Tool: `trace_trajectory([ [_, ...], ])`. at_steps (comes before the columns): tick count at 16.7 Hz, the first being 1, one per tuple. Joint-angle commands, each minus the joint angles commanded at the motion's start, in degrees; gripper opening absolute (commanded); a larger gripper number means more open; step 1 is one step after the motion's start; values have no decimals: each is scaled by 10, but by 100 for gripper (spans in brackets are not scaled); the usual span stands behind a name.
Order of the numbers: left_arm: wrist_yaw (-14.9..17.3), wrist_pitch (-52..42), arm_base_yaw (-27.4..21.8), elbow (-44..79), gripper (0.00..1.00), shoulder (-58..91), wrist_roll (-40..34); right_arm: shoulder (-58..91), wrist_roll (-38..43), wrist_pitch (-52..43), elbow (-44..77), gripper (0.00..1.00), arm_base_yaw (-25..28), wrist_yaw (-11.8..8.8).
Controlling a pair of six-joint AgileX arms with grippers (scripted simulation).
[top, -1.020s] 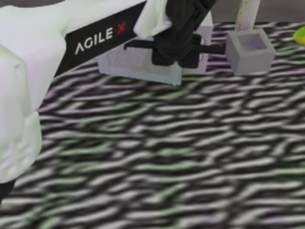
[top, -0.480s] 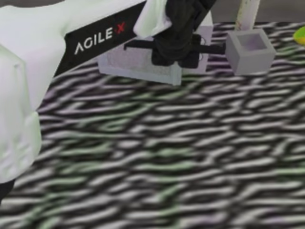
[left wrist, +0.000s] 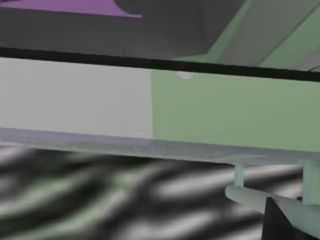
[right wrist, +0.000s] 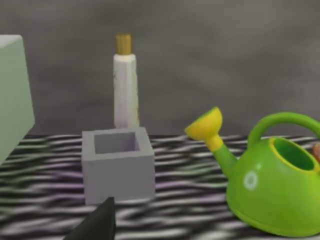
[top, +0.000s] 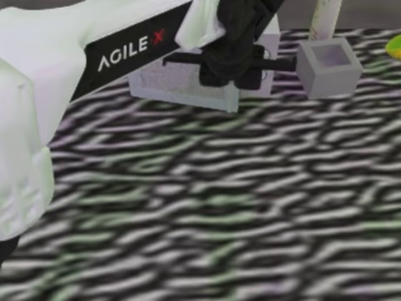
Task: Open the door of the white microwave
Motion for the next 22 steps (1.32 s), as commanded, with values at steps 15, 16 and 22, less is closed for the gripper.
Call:
trace_trajectory([
  [15,11,22,2,-41,0,-25,24,0,0,0,0,100,0,0],
  [16,11,22,2,-41,0,-25,24,0,0,0,0,100,0,0],
  [22,11,22,2,-41,0,-25,24,0,0,0,0,100,0,0],
])
